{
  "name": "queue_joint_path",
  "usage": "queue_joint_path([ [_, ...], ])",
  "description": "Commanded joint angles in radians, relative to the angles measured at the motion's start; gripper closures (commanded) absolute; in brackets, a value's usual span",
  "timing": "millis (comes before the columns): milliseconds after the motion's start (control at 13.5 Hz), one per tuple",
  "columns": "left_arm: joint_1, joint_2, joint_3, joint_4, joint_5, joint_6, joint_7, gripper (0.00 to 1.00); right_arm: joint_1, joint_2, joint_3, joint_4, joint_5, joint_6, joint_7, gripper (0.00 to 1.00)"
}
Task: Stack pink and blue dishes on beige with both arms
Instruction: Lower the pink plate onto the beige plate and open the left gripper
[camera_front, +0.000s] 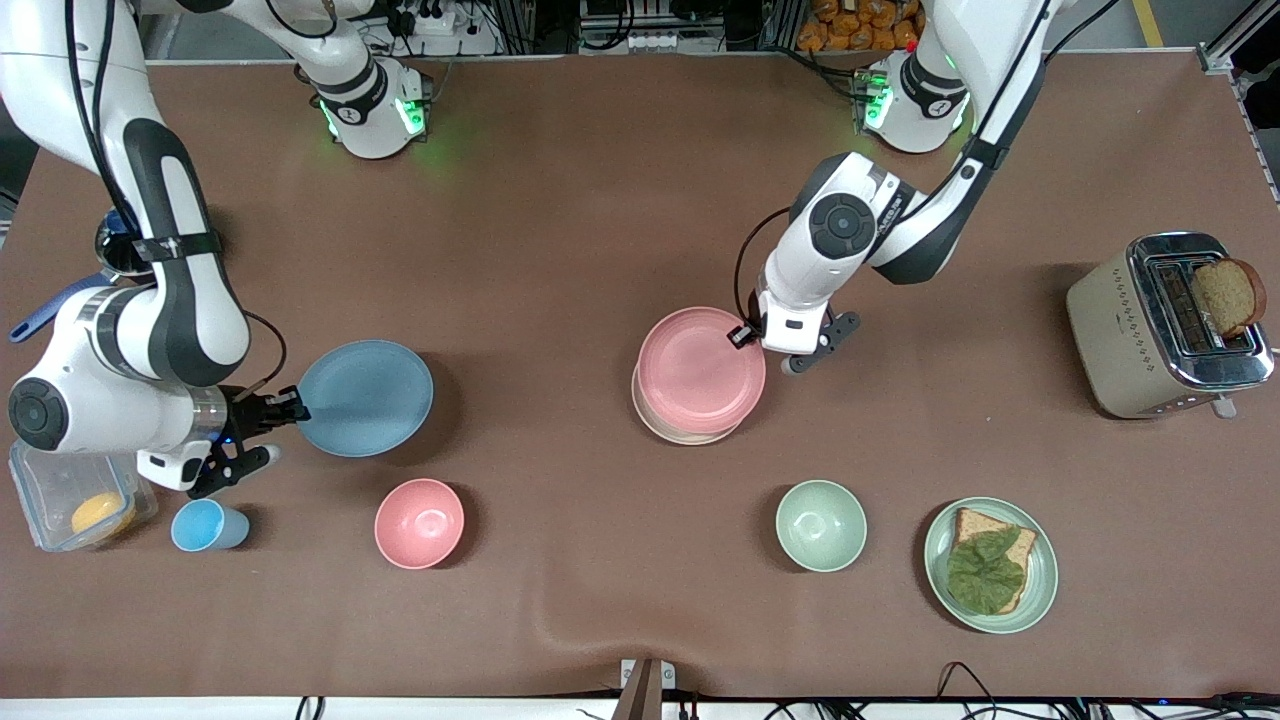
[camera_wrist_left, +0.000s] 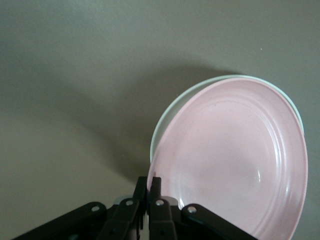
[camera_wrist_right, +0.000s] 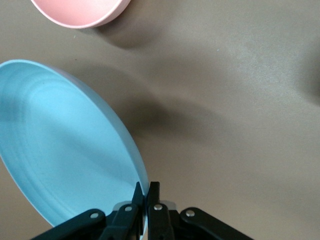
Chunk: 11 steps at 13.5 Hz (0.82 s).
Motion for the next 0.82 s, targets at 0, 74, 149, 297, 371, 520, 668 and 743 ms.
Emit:
queue_joint_path([
  [0, -0.013, -0.003, 0.007, -0.020, -0.005, 0.052, -0.023, 1.00, -0.004, 0.004, 0.002, 0.009, 0.013, -0.006, 0.007, 1.00],
  [74, -0.013, 0.006, 0.007, -0.021, -0.005, 0.067, -0.023, 1.00, -0.004, 0.004, 0.002, 0.009, 0.013, -0.006, 0.007, 1.00],
  [149, -0.013, 0.009, 0.007, -0.021, -0.005, 0.072, -0.023, 1.00, -0.004, 0.004, 0.002, 0.008, 0.013, -0.006, 0.007, 1.00],
  [297, -0.015, 0.020, 0.007, -0.021, -0.003, 0.073, -0.023, 1.00, -0.004, 0.004, 0.002, 0.008, 0.013, -0.006, 0.005, 1.00],
  [371, -0.015, 0.029, 0.007, -0.020, -0.003, 0.075, -0.023, 1.00, -0.004, 0.004, 0.002, 0.008, 0.013, -0.006, 0.005, 1.00],
  [520, -0.021, 0.034, 0.007, -0.021, -0.003, 0.093, -0.023, 1.00, -0.006, 0.004, 0.002, 0.008, 0.013, -0.006, 0.004, 1.00],
  [668, -0.024, 0.046, 0.008, -0.018, -0.002, 0.098, -0.023, 1.00, -0.006, 0.004, 0.002, 0.008, 0.013, -0.006, 0.004, 1.00],
  [743, -0.024, 0.055, 0.008, -0.018, 0.010, 0.105, -0.023, 1.00, -0.006, 0.004, 0.002, 0.008, 0.013, -0.006, 0.004, 1.00],
])
